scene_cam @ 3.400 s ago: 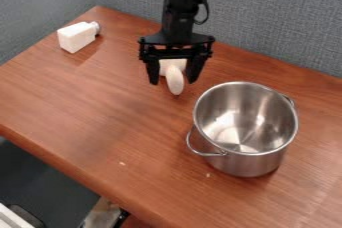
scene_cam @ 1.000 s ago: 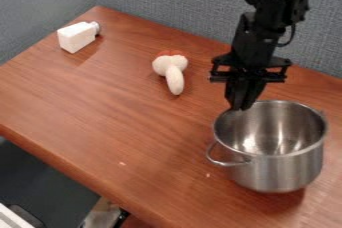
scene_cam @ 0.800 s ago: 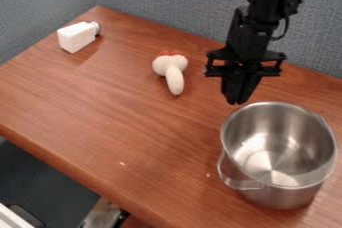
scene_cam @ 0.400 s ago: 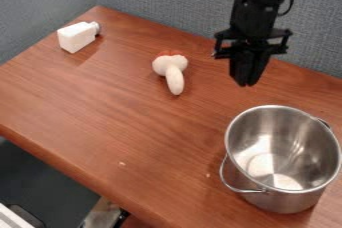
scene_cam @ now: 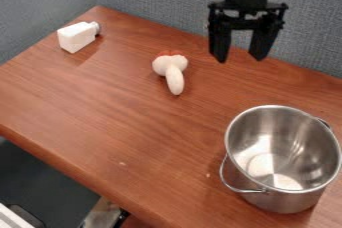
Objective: Put the mushroom in the metal pot
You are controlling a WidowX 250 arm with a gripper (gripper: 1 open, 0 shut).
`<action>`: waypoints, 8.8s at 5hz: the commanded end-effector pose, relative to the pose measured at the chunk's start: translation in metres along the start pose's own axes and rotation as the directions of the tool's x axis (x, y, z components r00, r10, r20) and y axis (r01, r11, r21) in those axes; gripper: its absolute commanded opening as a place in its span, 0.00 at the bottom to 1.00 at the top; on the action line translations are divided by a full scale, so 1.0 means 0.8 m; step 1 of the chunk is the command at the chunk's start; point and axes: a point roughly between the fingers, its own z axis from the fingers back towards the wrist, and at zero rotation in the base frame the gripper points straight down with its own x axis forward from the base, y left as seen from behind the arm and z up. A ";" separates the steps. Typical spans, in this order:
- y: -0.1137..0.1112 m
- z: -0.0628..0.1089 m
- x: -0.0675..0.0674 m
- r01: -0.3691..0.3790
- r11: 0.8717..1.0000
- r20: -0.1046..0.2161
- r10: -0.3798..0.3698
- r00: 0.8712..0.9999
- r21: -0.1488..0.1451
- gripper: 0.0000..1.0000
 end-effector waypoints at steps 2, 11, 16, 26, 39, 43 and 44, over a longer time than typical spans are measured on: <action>0.047 0.008 0.029 -0.068 0.989 -0.024 0.065 0.998 -0.131 1.00; 0.073 -0.086 0.113 -0.091 0.978 0.020 0.097 0.995 -0.187 1.00; 0.046 -0.086 0.102 -0.077 0.967 0.022 0.085 0.996 -0.242 0.00; 0.118 0.007 0.088 -0.031 0.911 0.069 0.065 0.995 -0.412 1.00; 0.030 -0.005 0.128 0.388 0.881 0.400 -0.263 0.878 -0.273 1.00; 0.000 -0.053 0.150 0.470 0.881 0.333 -0.430 0.839 -0.048 1.00; -0.004 -0.072 0.155 0.328 0.944 0.271 -0.310 0.911 -0.022 1.00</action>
